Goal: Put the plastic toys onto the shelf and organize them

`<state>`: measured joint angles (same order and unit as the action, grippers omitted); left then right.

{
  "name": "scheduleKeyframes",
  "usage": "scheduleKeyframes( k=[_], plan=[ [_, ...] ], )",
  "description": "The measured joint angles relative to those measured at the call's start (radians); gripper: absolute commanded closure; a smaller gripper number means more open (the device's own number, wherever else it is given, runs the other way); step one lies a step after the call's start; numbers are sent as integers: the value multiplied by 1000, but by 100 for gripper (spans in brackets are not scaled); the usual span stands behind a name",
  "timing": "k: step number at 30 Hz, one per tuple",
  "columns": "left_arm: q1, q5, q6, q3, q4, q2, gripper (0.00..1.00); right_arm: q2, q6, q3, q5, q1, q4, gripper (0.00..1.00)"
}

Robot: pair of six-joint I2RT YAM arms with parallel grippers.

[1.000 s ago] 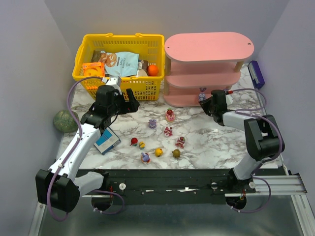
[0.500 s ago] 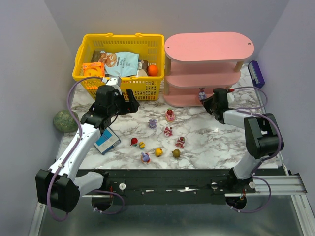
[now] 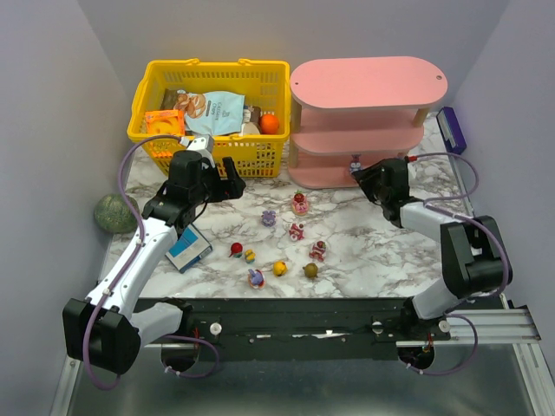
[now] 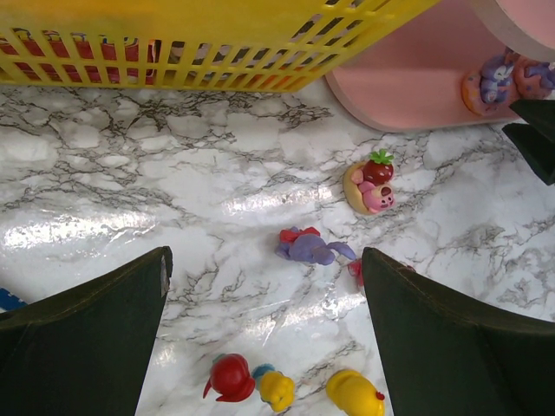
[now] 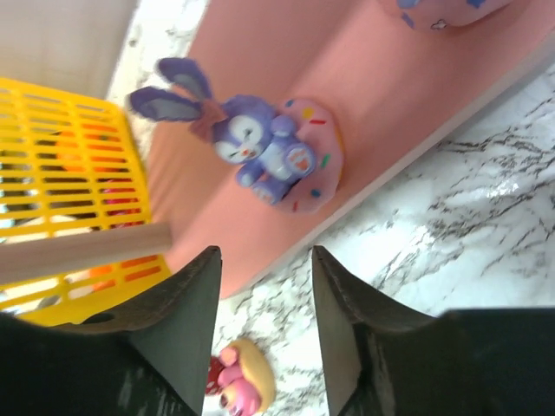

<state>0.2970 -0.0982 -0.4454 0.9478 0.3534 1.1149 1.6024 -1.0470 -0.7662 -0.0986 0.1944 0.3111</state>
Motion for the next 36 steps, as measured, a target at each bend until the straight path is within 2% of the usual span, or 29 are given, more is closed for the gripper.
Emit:
scheduleKeyframes(
  k=[6, 14, 18, 22, 25, 29, 36],
  plan=[
    [0, 0, 0, 0, 0, -1, 1, -153, 34, 41, 21, 0, -51, 37],
    [0, -6, -8, -41, -18, -52, 1, -292, 201, 17, 128, 43, -241, 30],
    [0, -25, -17, -65, -31, -64, 1, -376, 270, 21, 142, 146, -344, 25],
    [0, -59, -36, -82, -39, -63, 1, -417, 315, 16, 120, 323, -408, 22],
    [0, -73, -47, -82, -39, -56, 1, -373, 332, -26, 90, 450, -442, 21],
    [0, -73, -57, -70, -15, -39, 1, -225, 340, -171, 58, 559, -464, 21],
    [0, 17, -72, -6, 83, -43, 1, 23, 269, -439, 46, 641, -508, 27]
  ],
)
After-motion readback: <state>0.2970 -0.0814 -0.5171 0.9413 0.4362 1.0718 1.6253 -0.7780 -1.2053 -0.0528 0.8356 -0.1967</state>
